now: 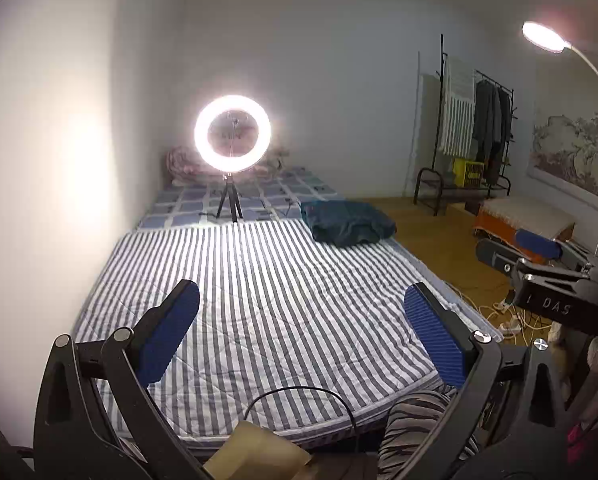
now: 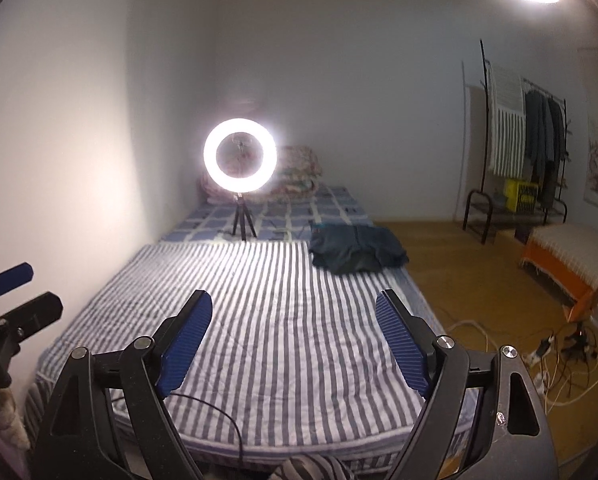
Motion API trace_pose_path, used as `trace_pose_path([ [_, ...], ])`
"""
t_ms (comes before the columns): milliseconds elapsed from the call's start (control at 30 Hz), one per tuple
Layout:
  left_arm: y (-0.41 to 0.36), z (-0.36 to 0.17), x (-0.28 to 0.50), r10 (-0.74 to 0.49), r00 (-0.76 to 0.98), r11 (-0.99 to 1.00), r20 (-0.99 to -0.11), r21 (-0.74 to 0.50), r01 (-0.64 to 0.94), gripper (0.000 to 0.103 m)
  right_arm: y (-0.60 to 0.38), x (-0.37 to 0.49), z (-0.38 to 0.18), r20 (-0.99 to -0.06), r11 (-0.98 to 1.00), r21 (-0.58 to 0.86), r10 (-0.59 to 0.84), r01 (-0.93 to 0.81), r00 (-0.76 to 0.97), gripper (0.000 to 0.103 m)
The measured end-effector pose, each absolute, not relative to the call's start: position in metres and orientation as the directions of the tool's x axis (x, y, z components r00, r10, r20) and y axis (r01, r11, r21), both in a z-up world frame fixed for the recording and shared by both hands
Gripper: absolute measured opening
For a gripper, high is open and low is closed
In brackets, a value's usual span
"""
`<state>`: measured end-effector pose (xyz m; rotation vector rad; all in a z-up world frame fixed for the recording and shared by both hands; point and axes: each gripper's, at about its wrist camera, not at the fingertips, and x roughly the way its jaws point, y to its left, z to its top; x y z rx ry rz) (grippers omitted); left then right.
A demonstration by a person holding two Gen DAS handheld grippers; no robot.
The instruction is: Fold large clothes
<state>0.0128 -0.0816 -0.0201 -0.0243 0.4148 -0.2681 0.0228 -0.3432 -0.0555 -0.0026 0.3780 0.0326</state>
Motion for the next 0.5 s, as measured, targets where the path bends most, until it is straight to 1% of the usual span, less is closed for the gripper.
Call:
trace_pose_path([
  [167, -0.087, -0.029, 0.031, -0.266, 0.864, 0.964, -0.428, -0.100, 0.247, 0.103, -0.356, 0.033, -0.070, -0.411, 1.000, 0.017, -0.008, 0.016, 0.912, 0.084],
  [400, -0.090, -0.037, 0.038, -0.254, 0.863, 0.967, -0.436, -0.105, 0.231, 0.103, -0.359, 0.034, -0.069, -0.405, 0.999, -0.010, -0.050, 0.050, 0.913, 0.084],
  [500, -0.088, -0.039, 0.039, -0.249, 0.865, 0.968, -0.437, -0.107, 0.225, 0.103, -0.358, 0.035, -0.071, -0.409, 0.999, -0.010, -0.046, 0.046, 0.912, 0.084],
])
